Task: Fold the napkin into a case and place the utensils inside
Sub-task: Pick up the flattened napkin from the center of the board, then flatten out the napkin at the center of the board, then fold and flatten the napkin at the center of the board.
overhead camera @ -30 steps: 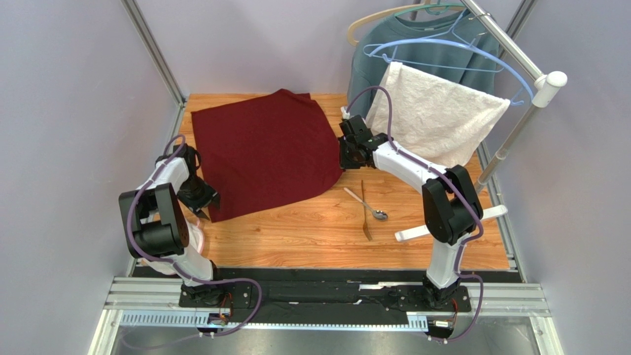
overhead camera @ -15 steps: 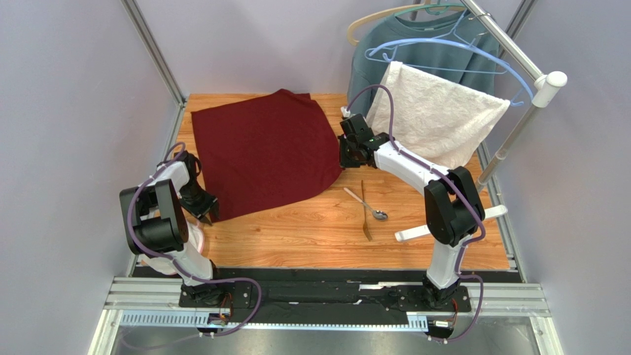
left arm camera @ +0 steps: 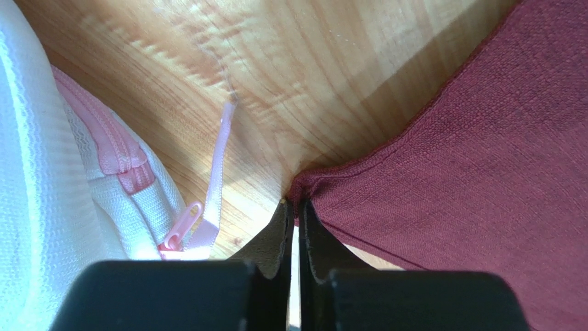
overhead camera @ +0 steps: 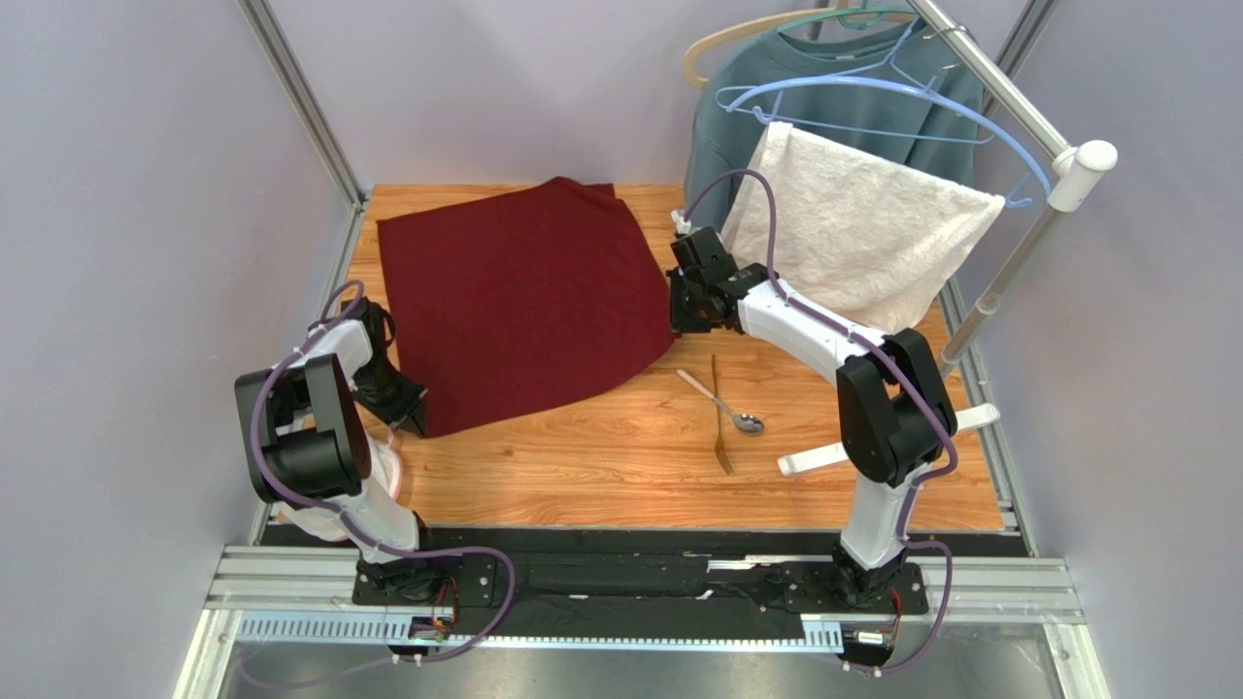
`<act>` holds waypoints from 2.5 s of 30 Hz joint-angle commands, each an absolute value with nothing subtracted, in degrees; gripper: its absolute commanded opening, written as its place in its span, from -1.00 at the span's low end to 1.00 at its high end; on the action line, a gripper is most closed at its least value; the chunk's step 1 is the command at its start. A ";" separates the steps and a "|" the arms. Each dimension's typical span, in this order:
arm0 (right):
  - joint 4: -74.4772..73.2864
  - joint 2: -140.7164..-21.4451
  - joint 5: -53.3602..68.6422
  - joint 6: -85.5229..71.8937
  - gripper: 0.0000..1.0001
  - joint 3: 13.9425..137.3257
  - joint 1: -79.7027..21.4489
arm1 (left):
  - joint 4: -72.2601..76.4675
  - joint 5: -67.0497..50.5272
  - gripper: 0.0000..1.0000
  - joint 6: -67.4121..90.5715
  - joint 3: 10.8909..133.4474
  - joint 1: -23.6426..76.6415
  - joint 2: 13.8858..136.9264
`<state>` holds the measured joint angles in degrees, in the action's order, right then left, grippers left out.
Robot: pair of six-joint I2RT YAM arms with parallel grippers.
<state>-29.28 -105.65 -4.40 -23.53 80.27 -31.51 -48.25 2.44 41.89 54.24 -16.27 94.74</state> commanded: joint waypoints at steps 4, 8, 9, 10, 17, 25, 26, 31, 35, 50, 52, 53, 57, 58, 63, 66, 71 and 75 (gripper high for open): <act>-27.51 -100.64 -3.78 -22.77 -1.00 80.42 -31.55 | -44.82 2.46 -1.00 40.17 53.52 -17.14 85.38; -28.91 -96.34 -1.06 -21.45 -1.00 82.52 -31.55 | -49.91 1.32 -1.00 38.85 55.72 -17.05 72.45; -29.00 -95.11 -0.79 -20.49 -1.00 83.31 -31.73 | -50.70 1.23 -1.00 38.15 57.11 -17.05 69.46; -28.92 -91.70 -0.88 -20.04 -1.00 83.49 -31.64 | -51.41 1.32 -1.00 37.80 58.09 -17.05 63.60; -28.29 -75.69 2.99 -14.77 -1.00 90.25 -31.82 | -62.12 6.06 -1.00 37.70 76.17 -17.14 45.28; -27.33 -63.20 7.12 -14.41 -1.00 94.48 -32.52 | -69.80 21.61 -1.00 36.13 101.94 -13.54 41.40; -26.99 -62.76 6.25 -14.85 -1.00 94.22 -32.52 | -69.00 21.62 -1.00 35.25 102.56 -13.62 41.66; -26.72 -68.36 0.27 -15.03 -1.00 95.97 -32.17 | -55.86 18.73 -1.00 33.40 96.00 -13.62 43.85; -25.06 -76.97 0.17 -14.85 -1.00 97.64 -30.77 | -49.41 15.47 -1.00 33.66 90.28 -13.62 49.73; -15.73 -120.65 10.54 -17.05 -1.00 122.65 -22.76 | -24.61 5.45 -1.00 28.65 89.81 -15.38 90.77; -16.78 -126.72 11.33 -17.57 -1.00 126.37 -22.41 | -25.22 4.66 -1.00 28.39 91.75 -15.38 96.05; -16.79 -128.22 11.95 -17.93 -1.00 127.69 -22.33 | -25.14 4.22 -1.00 28.21 93.32 -15.47 97.54; -17.84 -134.20 13.62 -18.46 -1.00 134.02 -22.15 | -27.06 2.99 -1.00 26.98 96.85 -15.56 104.14; -17.93 -134.82 13.88 -18.37 -1.00 134.64 -22.24 | -27.59 2.64 -1.00 26.81 97.73 -15.64 104.67; -19.34 -134.13 14.24 -18.11 -1.00 132.21 -22.15 | -31.09 2.80 -1.00 28.91 96.42 -15.64 104.07; -23.61 -132.10 13.10 -17.93 -1.00 130.26 -22.06 | -37.34 4.82 -1.00 32.16 93.96 -15.64 102.05; -30.75 -125.09 10.81 -18.28 -1.00 120.60 -21.97 | -48.14 2.38 -1.00 37.09 84.57 -15.64 96.87; -33.39 -118.14 9.67 -17.23 -1.00 110.41 -21.71 | -52.11 1.58 -1.00 36.13 78.23 -15.65 92.82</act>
<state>-28.82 -127.87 11.77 -17.98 117.01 -22.26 -43.81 2.79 34.89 82.32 -15.11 98.67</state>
